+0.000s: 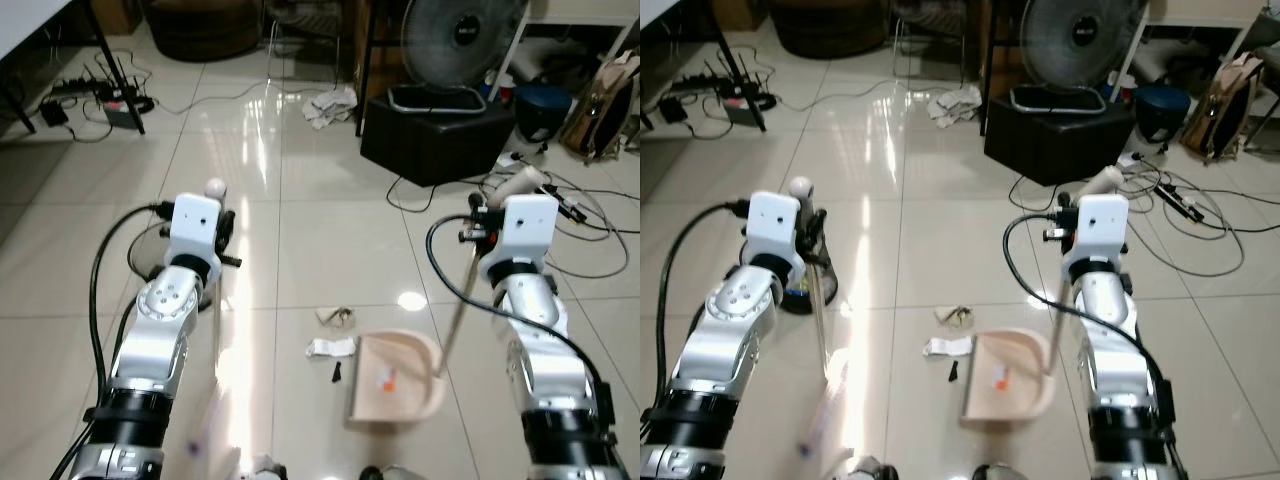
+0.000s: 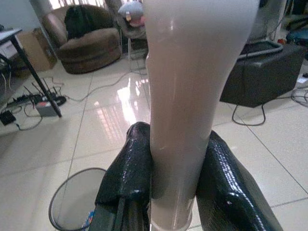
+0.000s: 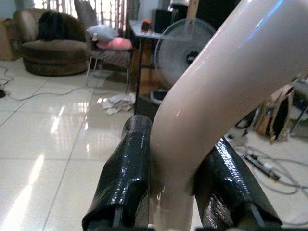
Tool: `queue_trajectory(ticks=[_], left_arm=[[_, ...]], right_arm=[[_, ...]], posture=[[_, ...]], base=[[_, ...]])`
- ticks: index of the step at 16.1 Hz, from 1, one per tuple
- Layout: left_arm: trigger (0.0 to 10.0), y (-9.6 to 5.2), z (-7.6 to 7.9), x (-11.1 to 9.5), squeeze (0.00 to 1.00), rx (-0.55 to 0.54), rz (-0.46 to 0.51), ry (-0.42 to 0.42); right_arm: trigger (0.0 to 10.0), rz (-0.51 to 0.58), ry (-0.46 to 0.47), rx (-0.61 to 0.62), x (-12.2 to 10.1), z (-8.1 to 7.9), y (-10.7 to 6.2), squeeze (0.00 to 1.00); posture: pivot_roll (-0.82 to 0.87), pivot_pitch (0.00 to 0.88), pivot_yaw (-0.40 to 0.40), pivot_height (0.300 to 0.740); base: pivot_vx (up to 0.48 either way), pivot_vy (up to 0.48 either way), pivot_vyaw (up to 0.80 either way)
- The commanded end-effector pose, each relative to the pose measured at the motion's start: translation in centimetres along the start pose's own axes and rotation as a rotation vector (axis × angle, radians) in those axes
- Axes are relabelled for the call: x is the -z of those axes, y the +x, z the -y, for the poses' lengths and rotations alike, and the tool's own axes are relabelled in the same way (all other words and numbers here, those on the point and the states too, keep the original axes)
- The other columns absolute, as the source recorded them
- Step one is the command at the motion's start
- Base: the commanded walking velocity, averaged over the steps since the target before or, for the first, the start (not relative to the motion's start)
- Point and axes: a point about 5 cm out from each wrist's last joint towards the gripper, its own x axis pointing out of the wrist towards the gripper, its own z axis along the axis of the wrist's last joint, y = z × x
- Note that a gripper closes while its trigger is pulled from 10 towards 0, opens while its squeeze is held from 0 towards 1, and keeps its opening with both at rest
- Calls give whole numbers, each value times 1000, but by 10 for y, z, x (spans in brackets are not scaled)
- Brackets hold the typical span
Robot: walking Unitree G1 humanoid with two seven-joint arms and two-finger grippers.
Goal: Sweep floor
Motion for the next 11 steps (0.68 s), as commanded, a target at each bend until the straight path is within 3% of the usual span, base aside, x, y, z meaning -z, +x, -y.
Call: queue_trajectory(ticks=[1,2,3,4,5,6,7,9,11], left_arm=[[10000,-4,2,2,0,-3,3,-32],[10000,-13,2,4,0,7,14,-74],[10000,-15,2,6,0,9,5,-61],[10000,-18,1,12,0,-7,-22,-11],[10000,-15,0,17,0,-27,-87,104],[10000,-13,2,13,0,-12,-73,121],[10000,-13,3,7,0,9,-37,43],[10000,-16,2,4,0,4,-17,43],[10000,-17,1,17,0,-6,-128,60]], right_arm=[[10000,5,34,-9,-4,-3,-3,0],[10000,-9,19,-29,2,-7,-11,0],[10000,-16,15,-34,6,-8,-13,0],[10000,-59,43,-33,20,-11,-16,0],[10000,-69,61,-53,22,-15,-15,0],[10000,-61,64,-71,19,-20,-14,0],[10000,-58,65,-80,16,-23,-13,0],[10000,-57,63,-88,14,-25,-16,0],[10000,-52,58,-87,12,-25,-12,0]], posture=[[83,103,-22,740],[117,89,-36,740],[128,83,-39,740],[189,36,-73,740],[202,31,-83,740],[204,40,-91,740],[190,75,-94,740],[183,95,-90,740],[174,102,-72,740]], base=[[0,0,0],[0,0,0],[0,0,0],[0,0,0],[0,0,0],[0,0,0],[0,0,0],[0,0,0],[0,0,0]])
